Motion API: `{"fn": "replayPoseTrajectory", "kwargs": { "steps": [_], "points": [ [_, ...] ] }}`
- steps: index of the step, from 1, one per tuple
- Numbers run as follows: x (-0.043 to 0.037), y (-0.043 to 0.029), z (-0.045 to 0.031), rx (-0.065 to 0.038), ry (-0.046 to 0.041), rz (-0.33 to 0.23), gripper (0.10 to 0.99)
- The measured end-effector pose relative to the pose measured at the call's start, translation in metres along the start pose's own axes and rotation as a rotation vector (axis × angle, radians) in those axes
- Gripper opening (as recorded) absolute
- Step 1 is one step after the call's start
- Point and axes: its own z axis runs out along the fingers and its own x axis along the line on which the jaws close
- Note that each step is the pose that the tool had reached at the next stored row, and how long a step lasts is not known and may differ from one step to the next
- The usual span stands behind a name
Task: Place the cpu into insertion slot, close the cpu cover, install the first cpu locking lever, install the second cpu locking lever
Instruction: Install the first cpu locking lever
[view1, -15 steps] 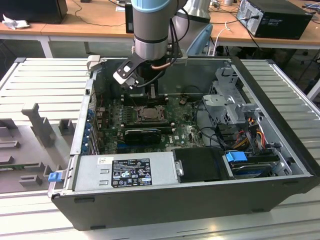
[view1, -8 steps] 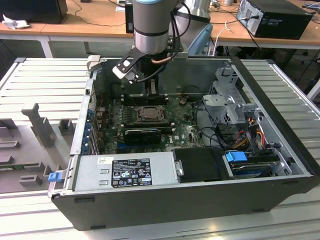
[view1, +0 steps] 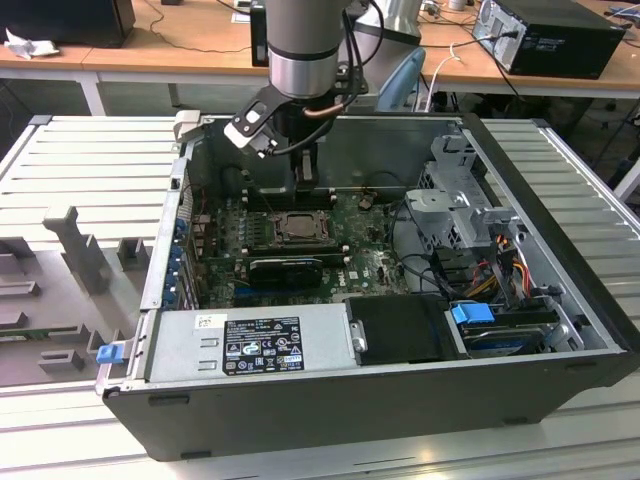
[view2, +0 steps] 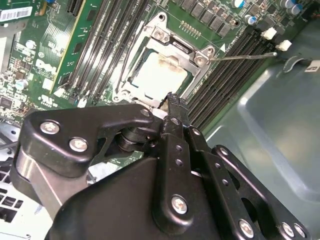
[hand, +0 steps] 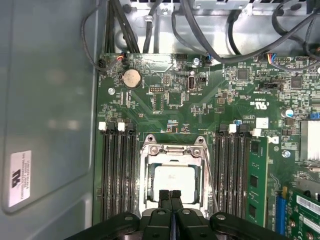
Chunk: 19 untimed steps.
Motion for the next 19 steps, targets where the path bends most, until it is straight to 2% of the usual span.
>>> {"fn": "replayPoseTrajectory", "kwargs": {
  "steps": [4,8,12,13,19],
  "points": [
    [0.0003,0.0002,-0.0047,0.000,0.0000,0.000,0.106],
    [0.0004,0.0002,-0.0057,0.000,0.0006,-0.007,0.106],
    [0.0003,0.0002,-0.0059,0.005,0.0034,-0.084,0.106],
    [0.0003,0.0001,-0.0058,0.007,0.0038,-0.120,0.106],
    [0.0003,0.0002,-0.0053,0.013,0.0080,-0.217,0.106]
  ]
}}
